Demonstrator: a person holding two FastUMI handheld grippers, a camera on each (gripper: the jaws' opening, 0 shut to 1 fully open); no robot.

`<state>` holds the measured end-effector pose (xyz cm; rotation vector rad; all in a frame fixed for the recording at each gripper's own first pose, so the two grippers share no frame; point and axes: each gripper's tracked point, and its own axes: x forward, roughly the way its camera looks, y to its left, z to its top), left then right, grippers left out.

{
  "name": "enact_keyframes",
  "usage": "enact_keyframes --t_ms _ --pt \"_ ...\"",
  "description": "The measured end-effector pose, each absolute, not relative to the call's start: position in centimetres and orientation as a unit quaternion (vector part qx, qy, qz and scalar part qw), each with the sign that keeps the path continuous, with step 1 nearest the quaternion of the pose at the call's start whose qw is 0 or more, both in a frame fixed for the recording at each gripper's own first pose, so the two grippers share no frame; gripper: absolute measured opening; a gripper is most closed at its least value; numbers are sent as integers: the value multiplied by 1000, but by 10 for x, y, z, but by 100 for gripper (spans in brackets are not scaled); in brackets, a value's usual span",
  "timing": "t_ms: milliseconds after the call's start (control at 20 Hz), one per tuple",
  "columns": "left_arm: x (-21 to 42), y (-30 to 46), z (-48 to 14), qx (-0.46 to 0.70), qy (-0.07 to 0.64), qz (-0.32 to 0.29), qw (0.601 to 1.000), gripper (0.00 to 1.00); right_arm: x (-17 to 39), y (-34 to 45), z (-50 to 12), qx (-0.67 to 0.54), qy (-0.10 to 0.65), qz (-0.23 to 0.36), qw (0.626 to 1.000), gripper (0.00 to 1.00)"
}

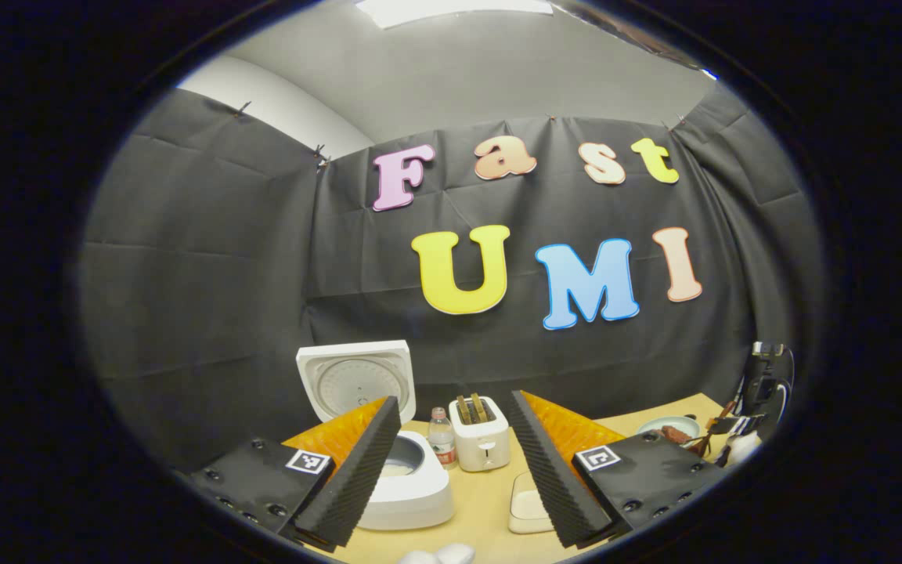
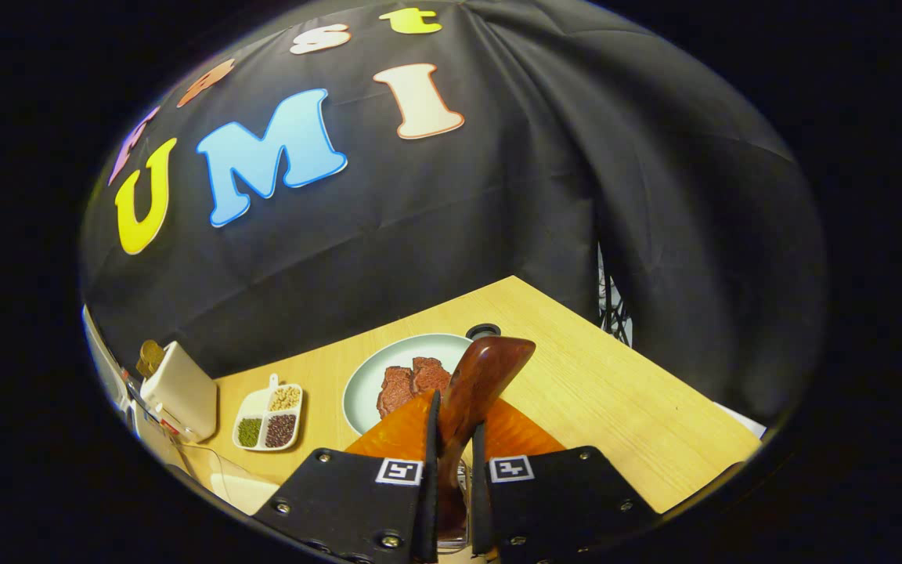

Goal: Close the left gripper, press the button to open the rice cooker; take a wooden spoon from the chopstick holder with the right hand, scoop a spoonful of rice and pour it into the rice cooker, then put the wooden spoon back into the chopstick holder.

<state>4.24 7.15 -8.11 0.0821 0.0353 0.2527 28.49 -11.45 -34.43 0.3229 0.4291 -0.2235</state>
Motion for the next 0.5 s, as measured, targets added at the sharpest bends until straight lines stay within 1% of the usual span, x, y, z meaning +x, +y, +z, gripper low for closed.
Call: enact_keyframes --t_ms 150,250,300,500 --pt "43 71 -81 41 20 123 991 99 283 -114 -342 152 214 -107 959 17" --pt "42 72 -81 41 19 123 991 98 283 -112 -338 149 211 -107 960 17" --pt "41 73 -81 41 19 124 991 99 281 -110 -333 148 209 -104 961 17" --pt "35 80 -80 46 16 129 990 99 278 -101 -299 121 190 -95 970 17"
